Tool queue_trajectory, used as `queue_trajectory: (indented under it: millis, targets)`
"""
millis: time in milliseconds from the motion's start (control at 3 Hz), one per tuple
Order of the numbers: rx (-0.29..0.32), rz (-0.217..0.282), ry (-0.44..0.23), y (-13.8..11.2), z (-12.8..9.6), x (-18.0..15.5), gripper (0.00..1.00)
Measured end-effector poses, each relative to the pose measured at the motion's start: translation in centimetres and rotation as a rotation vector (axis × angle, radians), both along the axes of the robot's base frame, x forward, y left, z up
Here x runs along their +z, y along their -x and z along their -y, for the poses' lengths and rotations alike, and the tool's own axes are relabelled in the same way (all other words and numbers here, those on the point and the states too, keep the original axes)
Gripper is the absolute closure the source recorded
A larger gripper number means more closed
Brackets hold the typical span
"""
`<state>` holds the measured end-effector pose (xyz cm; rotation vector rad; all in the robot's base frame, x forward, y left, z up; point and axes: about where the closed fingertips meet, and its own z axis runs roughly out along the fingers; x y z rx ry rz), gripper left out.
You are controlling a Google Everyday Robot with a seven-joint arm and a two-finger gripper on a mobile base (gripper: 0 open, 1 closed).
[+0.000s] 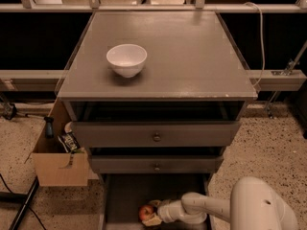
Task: Pick apple from bottom drawer and place on counter
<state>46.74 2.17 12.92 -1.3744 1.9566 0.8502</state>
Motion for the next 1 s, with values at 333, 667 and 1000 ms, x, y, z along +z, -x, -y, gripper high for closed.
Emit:
queue_trajectory:
  millis: [333, 667, 1000]
  targets:
    - [0.0, 0.0, 0.0, 0.0, 0.0, 0.0, 1.0]
    - [0.01, -0.004, -0.016, 0.2, 0.4, 0.7, 1.0]
    - [0.009, -0.003, -0.07, 0.5, 2.4, 3.5, 1.0]
